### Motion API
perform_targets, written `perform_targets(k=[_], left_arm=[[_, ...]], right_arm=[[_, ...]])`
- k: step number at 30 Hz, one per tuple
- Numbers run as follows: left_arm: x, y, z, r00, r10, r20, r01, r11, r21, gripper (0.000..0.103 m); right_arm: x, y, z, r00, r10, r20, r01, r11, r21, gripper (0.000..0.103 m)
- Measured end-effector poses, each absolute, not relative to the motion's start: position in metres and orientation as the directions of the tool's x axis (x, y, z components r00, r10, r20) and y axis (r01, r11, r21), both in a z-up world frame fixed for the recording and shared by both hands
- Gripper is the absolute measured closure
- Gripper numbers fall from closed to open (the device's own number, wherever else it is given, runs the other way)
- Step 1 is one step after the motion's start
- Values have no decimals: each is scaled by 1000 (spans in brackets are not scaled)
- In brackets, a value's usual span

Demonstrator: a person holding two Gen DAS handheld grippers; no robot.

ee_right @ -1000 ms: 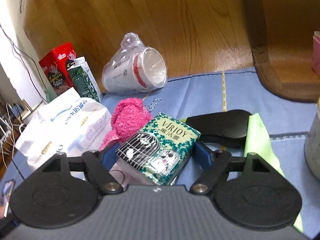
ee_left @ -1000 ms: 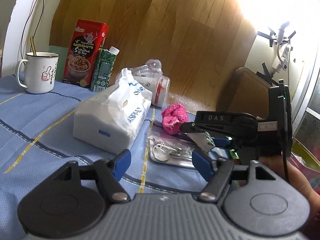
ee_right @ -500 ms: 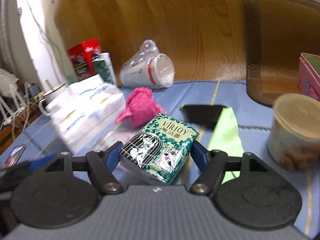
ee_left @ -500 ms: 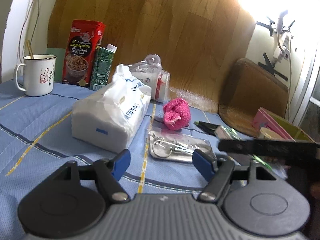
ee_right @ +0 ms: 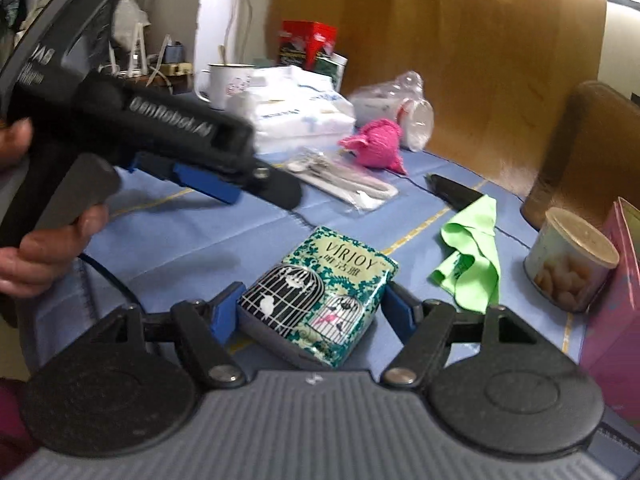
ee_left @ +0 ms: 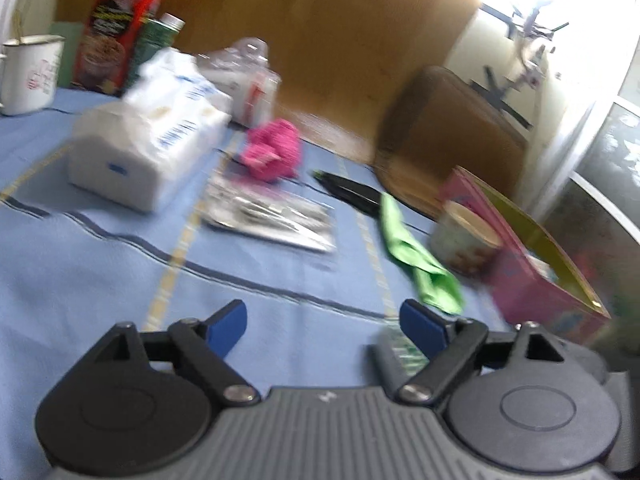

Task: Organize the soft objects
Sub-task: 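Grasp the green VIRJOY tissue pack with the left tool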

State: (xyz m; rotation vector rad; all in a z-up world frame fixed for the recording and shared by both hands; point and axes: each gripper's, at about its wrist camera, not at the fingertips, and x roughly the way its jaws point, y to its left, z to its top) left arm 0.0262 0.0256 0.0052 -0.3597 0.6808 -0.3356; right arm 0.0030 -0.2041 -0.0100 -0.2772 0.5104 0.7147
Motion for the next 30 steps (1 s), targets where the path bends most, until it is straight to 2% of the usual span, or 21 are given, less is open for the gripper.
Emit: perform_targets(k=[2,6,10,14,19,23,27,30], left_arm=[[24,12,9,712,-422,-561,202,888,-413,5],[19,-17,13,677,-429,-597,248,898,-364,5],[19,-38,14,656,-382,-650,247,923,-294,6],[18,-47,13,637,-370,-676,241,929,-281,10],[13,-44,11,621,-359,-697,232,933,-274,24],[9,-36,12,603,-402,-689,228,915,-334,42],[14,-48,21,601,-419,-681,243,907,-344,48],[22,-71,36,610,-440,-659,312,898,-310,48]], right_arm=[[5,-207,-11,636,561,-530,-683,729,-49,27],[10,-211,-12,632,565,-530,-678,735,-24,27],[1,-212,-12,610,592,-527,-708,706,-27,27],[-11,-215,-14,611,597,-520,-722,690,-58,27],[-10,-218,-14,603,607,-517,-730,681,-52,27],[-16,-215,-16,610,612,-504,-743,662,-96,27],[-18,-222,-14,642,601,-475,-718,689,-100,28],[-18,-237,-8,709,564,-423,-662,739,-125,28]])
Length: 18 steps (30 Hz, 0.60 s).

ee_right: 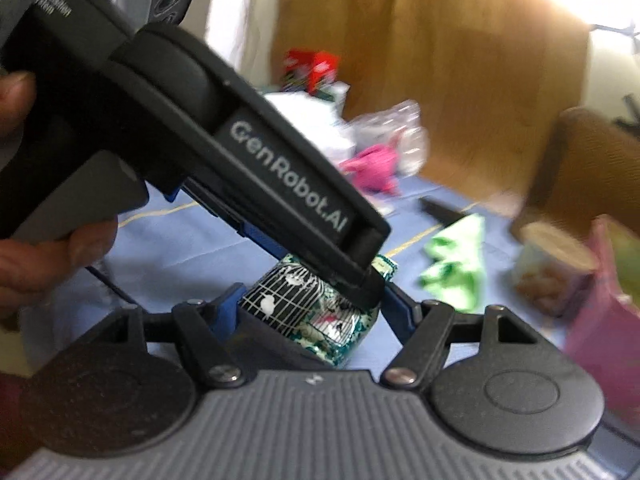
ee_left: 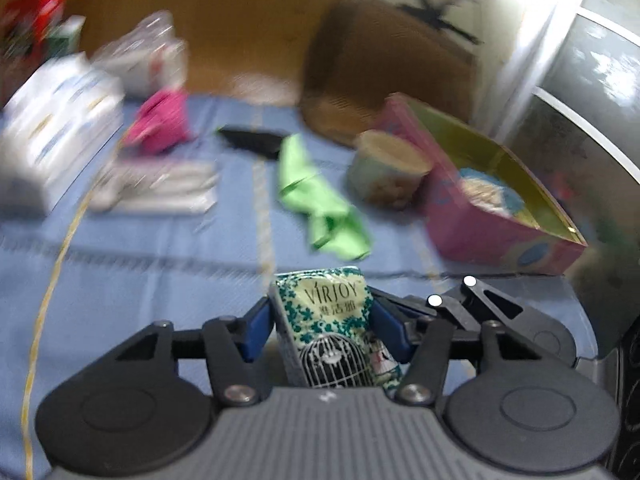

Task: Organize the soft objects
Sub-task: 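Grasp the green VIRJOY tissue pack with the left tool, then drop the tissue pack into the pink tin with the left tool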

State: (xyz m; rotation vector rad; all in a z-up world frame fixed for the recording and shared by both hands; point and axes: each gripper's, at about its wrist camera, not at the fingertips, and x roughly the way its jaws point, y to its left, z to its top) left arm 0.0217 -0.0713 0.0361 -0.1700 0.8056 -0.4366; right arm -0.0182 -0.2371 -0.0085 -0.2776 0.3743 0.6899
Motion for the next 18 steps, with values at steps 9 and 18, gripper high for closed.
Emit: perform_targets(k=[9,18], left_arm=[[67,-209,87,587,-597,-547,605,772,-194,48],[96,-308,74,556,-622,-551,664,731,-156,48]], right_arm=[[7,-335,23,929,263,-262,-319,927,-200,29],[55,-411,15,963,-41,-267,-24,972,-234,33]])
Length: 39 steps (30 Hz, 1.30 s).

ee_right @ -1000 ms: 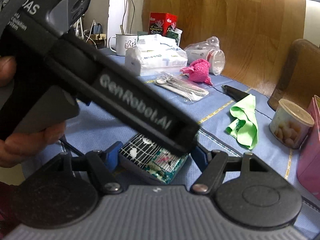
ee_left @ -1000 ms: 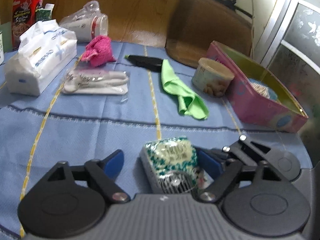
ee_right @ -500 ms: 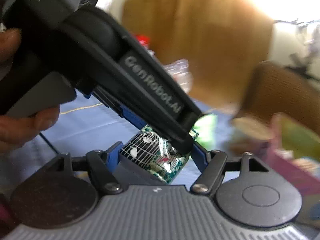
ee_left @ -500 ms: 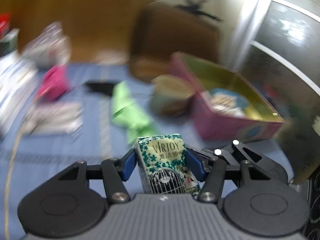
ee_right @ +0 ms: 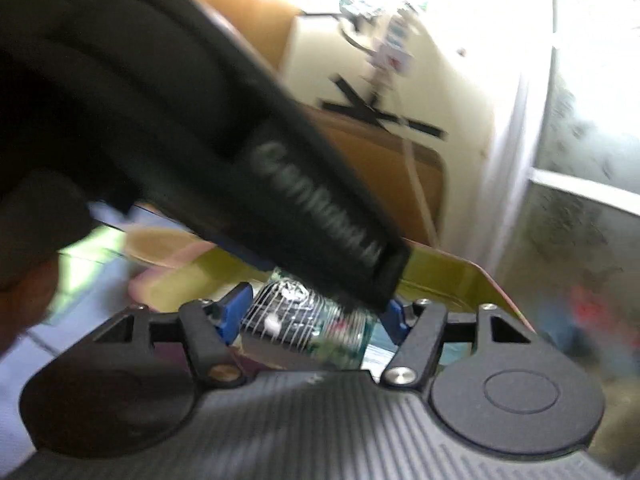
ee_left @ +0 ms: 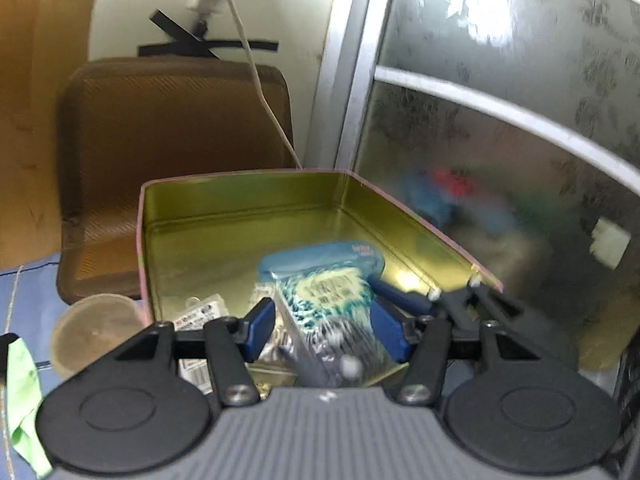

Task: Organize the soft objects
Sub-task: 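Drop the tissue pack into the pink tin with the left tool, then move the right tool to the pink fuzzy cloth on the table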

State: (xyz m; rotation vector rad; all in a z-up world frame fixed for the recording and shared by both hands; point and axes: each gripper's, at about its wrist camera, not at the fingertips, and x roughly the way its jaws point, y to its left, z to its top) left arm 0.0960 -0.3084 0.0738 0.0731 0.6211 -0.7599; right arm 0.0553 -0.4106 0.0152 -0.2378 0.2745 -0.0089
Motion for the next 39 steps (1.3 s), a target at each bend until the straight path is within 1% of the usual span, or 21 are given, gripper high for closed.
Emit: perform_targets(k=[2,3,5,6,10,15,19,22,26,31,35,39], left_arm=[[95,-314,65,568,-592,-572,656,745,-120,46],[94,-309,62,567,-595,-569,655,745,-127,42],[93,-297,62,561,-611,-558,647,744,-164,39],[92,-288,64,553,-620,-557,648,740,-180,39],[81,-256,75,591,-627,-508,632,751,-190,38],[64,-202,82,644,-616,-454,598,775,-204,32],[49,-146,73,713,-546,-440,522,832,-188,31],[42,-102,64,752,-477,-455,444,877,-185,31],[32,-46,54,795,-394,-461,341,919,-197,31],[18,13,42,849,-250,-465,205,968,-146,31],[13,48,32,857,-185,-481,123,980,-157,31],[6,75,25,873,-132,-470,56,983,-172,31]], right_arm=[[60,-421,9,960,-107,-258,44,970,-240,28],[58,-429,10,956,-124,-265,66,974,-217,22],[53,-439,12,952,-110,-285,68,986,-152,20],[57,-436,11,953,-100,-287,64,989,-132,18],[37,-425,13,967,-63,-246,40,994,-99,18],[4,-376,18,982,41,-186,-56,996,-75,19],[-9,-341,22,975,153,-161,-167,983,-76,19],[-8,-314,19,954,238,-181,-256,963,-81,19],[-7,-279,16,922,312,-232,-338,937,-86,19],[1,-245,16,887,378,-265,-418,901,-115,19],[-3,-222,18,862,418,-286,-464,878,-118,19],[2,-203,18,827,457,-328,-511,854,-97,20]])
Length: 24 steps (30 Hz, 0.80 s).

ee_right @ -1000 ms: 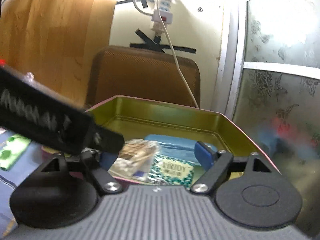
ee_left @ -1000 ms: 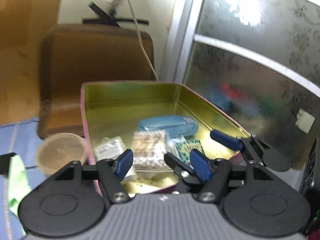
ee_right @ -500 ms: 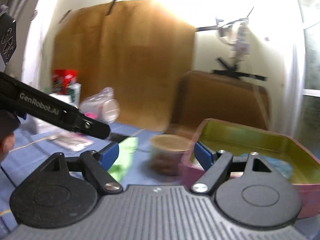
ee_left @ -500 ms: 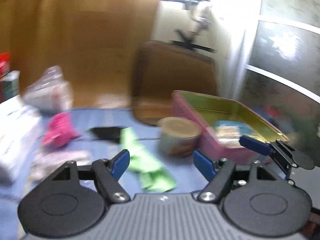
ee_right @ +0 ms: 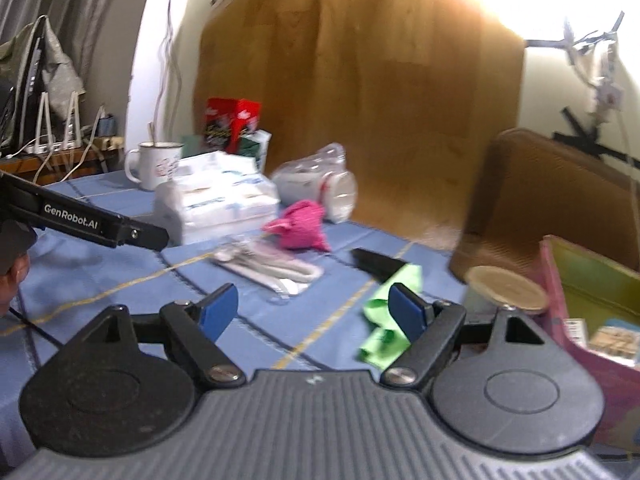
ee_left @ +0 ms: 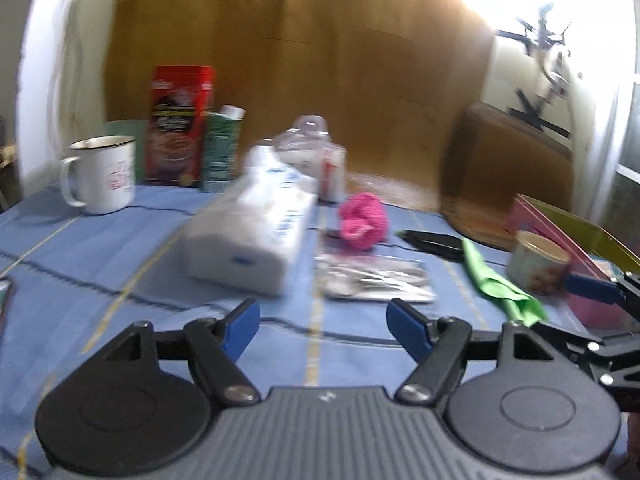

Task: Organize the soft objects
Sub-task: 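Move the right tool to the pink fuzzy cloth on the table, then grasp the pink fuzzy cloth with the right tool and lift it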

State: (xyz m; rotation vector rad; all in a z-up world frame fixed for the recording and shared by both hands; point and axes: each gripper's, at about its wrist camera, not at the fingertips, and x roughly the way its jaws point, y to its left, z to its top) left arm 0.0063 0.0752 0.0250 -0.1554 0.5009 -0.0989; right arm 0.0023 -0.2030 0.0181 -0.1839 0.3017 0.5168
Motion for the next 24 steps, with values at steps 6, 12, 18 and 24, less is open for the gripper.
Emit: perform_targets(k=[6,12,18,24], left_arm=[[10,118,18,886,-51,-461,-55,975,-215,31],[12,129,8,884,-66,-463,-68,962,-266,33],[14,115,7,880,-53,-471,-45,980,-196,33],[17,113,7,872,-59,-485,-41,980,-193,33]], right_arm=[[23,-171,19,768,513,-382,-579,812,-75,24],[70,-139,15,722,523,-453,-619,781,-84,24],[148,-133,25,682,517,-518,-529,837,140,22],[209,-115,15,630,509,-587,-434,857,278,25]])
